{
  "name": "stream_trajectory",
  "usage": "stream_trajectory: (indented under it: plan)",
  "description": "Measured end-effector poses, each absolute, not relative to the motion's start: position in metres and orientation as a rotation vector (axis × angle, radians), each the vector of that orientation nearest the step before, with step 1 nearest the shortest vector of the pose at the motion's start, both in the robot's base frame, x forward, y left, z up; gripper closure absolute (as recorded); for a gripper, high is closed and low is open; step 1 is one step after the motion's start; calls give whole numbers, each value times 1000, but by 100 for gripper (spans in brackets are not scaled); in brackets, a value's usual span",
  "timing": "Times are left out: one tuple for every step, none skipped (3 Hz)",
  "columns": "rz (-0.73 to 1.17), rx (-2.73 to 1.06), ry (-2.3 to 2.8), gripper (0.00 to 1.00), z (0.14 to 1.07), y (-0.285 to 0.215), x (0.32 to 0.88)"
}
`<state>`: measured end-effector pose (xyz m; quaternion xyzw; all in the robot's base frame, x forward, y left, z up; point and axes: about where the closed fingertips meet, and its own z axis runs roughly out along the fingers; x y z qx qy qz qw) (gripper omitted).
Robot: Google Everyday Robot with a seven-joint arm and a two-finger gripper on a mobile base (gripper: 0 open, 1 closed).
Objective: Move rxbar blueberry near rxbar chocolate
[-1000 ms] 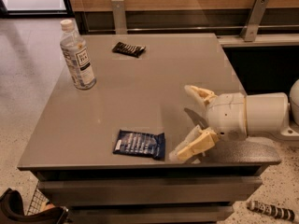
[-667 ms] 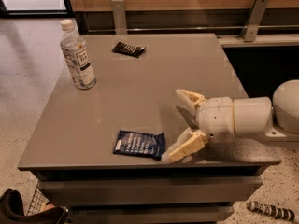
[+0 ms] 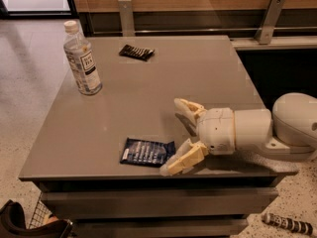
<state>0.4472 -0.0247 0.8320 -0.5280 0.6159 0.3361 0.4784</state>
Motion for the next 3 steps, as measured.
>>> stream_trajectory:
  plan:
    - [811, -1298, 1493, 0, 835, -10, 437]
    - [784, -1296, 1521, 0, 830, -6, 435]
    - [768, -1298, 1549, 0, 821, -1, 436]
